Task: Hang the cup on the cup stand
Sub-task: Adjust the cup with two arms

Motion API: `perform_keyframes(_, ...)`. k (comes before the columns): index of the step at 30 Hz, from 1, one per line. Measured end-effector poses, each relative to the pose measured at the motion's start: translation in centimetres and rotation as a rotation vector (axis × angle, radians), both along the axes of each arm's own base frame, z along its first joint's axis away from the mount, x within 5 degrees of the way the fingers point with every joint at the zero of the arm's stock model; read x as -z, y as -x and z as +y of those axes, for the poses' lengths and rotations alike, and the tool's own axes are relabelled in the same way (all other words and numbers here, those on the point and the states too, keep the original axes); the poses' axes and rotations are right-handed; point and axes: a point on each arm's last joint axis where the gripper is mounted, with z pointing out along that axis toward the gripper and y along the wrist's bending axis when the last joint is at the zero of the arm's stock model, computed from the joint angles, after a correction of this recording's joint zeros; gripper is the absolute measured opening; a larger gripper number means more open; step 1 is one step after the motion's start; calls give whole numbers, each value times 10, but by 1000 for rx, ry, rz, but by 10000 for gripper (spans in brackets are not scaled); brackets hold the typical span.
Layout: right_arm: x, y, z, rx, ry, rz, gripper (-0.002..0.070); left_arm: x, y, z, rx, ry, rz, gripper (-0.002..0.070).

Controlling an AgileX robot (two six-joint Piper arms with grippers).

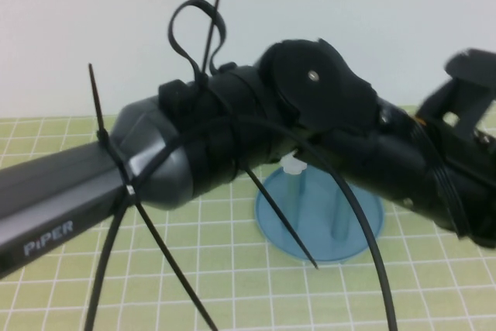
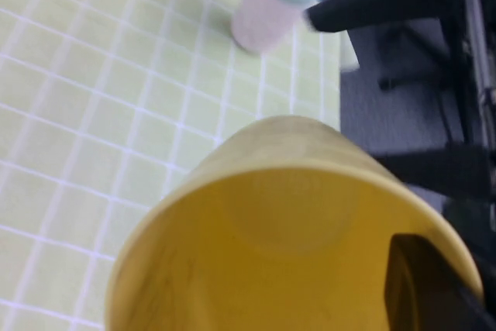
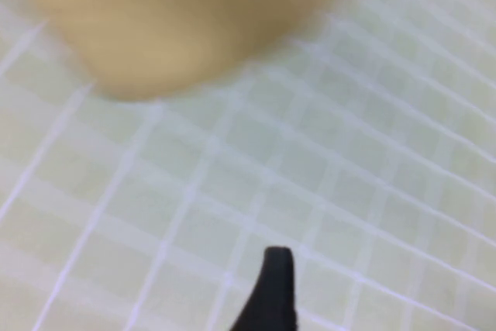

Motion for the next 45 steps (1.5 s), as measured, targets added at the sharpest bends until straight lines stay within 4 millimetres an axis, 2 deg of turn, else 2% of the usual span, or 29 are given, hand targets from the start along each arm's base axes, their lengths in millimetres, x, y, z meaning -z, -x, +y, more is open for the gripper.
perform_keyframes(3,-11,-5,-10,190,-59,-156,618,-3,-11,5,-44,40,9,0)
perform_keyframes(6,-29,-10,-14,294,-162,-389,592,-8,-19,9,-67,91,16,0)
perform_keyframes(10,-57,-11,-7,277,-428,-686,584,-16,-29,14,-79,190,8,0)
perform_keyframes(13,-74,-8,1,215,-629,-832,582,-24,-33,16,-89,274,30,0)
perform_keyframes(19,-93,7,8,187,-1121,-915,582,-33,-36,16,-98,371,-16,0)
perform_keyframes(24,-100,27,11,137,-1415,-906,582,-41,-37,16,-101,461,-66,0)
perform_keyframes(29,-88,38,12,168,-1721,-786,582,-50,-39,17,-115,557,-104,0)
perform_keyframes(34,-44,28,13,342,-1942,-573,582,-50,-36,15,-101,565,-120,0)
perform_keyframes(37,-18,22,14,436,-1989,-485,582,-49,-30,11,-86,563,-114,0)
perform_keyframes(40,-2,19,14,482,-2007,-439,582,-48,-20,3,-66,561,-119,0)
perform_keyframes(45,4,18,14,514,-2033,-418,582,-46,1,-16,-92,529,-150,0)
